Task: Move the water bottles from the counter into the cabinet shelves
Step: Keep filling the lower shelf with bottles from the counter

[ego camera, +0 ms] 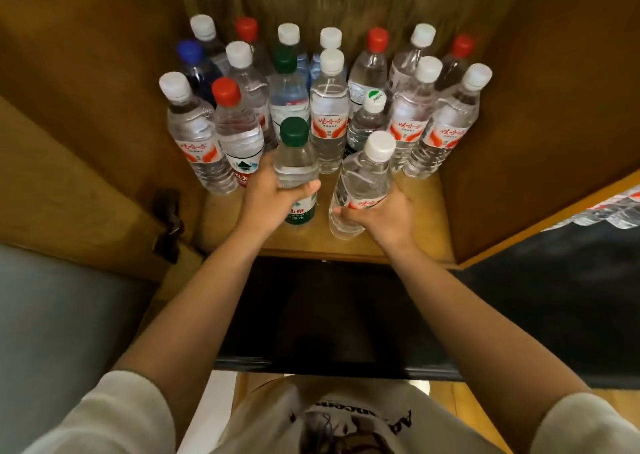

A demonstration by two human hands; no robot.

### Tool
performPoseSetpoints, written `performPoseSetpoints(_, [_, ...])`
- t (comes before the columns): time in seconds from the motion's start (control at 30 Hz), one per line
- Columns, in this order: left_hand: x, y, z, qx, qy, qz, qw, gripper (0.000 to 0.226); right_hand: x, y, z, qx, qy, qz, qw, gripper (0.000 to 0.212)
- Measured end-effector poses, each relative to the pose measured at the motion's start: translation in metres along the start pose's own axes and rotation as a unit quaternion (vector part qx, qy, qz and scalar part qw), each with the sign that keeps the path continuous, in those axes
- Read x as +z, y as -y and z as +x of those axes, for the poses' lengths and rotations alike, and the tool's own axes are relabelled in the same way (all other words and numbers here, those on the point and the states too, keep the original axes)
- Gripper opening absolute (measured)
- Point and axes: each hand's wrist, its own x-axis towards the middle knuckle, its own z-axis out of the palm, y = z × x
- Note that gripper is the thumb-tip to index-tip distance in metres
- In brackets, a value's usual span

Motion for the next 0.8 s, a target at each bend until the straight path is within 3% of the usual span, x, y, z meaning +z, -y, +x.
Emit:
performPoseSetpoints(0.2, [0.005, 0.012, -0.002, 0.012, -0.020, -0.007, 1.000, 0.067, 0.010, -0.005, -0.006, 0.005, -0.030, 0.006, 1.000, 0.083])
performPoseSetpoints(0.4, [0.005, 0.016, -0.006, 0.020, -0.035, -0.021, 0.999, 0.070, 0.006, -0.003, -0.003, 0.009, 0.021, 0.046, 0.999, 0.082])
performPoseSetpoints(0.53, [0.005, 0.023, -0.017, -0.072, -0.024, -0.069, 0.995, 0.070, -0.004, -0.007, -0.004, 0.028, 0.071, 0.041, 0.996, 0.077])
performPoseSetpoints(0.6, [0.005, 0.030, -0.031, -0.187, -0.043, -0.119, 0.974, 0.072, -0.008, -0.013, -0.009, 0.057, 0.100, 0.070, 0.991, 0.081])
performPoseSetpoints(0.7, [0.007, 0.039, -0.050, -0.343, -0.064, -0.286, 0.892, 0.071, -0.010, -0.020, -0.019, 0.127, 0.133, 0.144, 0.972, 0.079])
performPoseSetpoints(0.73, [0.008, 0.039, -0.054, -0.361, -0.060, -0.338, 0.867, 0.071, -0.008, -0.021, -0.023, 0.144, 0.138, 0.166, 0.966, 0.076])
performPoseSetpoints(0.8, [0.010, 0.038, -0.058, -0.353, -0.035, -0.392, 0.849, 0.073, -0.003, -0.022, -0.029, 0.136, 0.135, 0.178, 0.965, 0.067])
